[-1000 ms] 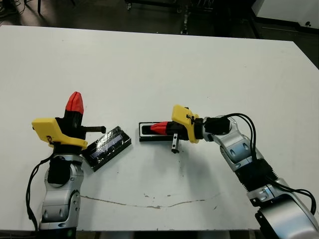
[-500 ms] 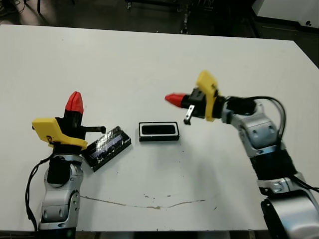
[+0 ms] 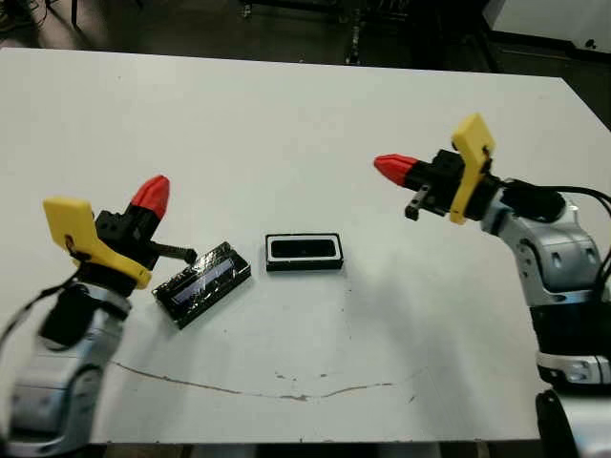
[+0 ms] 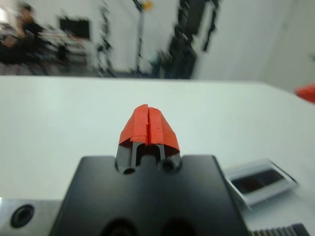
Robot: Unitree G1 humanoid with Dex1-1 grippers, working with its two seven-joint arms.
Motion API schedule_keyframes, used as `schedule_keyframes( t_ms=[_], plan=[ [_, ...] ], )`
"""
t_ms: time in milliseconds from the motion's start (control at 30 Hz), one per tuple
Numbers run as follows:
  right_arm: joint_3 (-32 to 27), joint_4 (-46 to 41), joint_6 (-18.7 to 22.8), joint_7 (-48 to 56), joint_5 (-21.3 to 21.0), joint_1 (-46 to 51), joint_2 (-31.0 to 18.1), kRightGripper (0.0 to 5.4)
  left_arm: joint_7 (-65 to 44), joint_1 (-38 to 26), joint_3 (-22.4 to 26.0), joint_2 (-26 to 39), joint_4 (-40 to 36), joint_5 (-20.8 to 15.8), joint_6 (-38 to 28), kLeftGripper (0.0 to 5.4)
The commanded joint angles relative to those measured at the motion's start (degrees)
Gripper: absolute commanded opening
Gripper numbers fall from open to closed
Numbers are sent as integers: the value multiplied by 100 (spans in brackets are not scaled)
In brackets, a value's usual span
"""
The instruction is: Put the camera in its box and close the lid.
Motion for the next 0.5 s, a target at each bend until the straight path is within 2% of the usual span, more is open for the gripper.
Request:
schedule_keyframes(
  t_ms=[33,200,500],
  plan=[
    [-103,29,-92,-50,97,124,-129,0,-464,-93,2,853,-303,41,568,43],
    [-154,-3,-4,-143,196,207,-133,0,-1297,-378,-31,1908,-406,-64,1096,111],
    [-279,-305,266,-472,417,453,-72,0,-1957,-765,-377,2643,-262,72,1477,237]
  ],
)
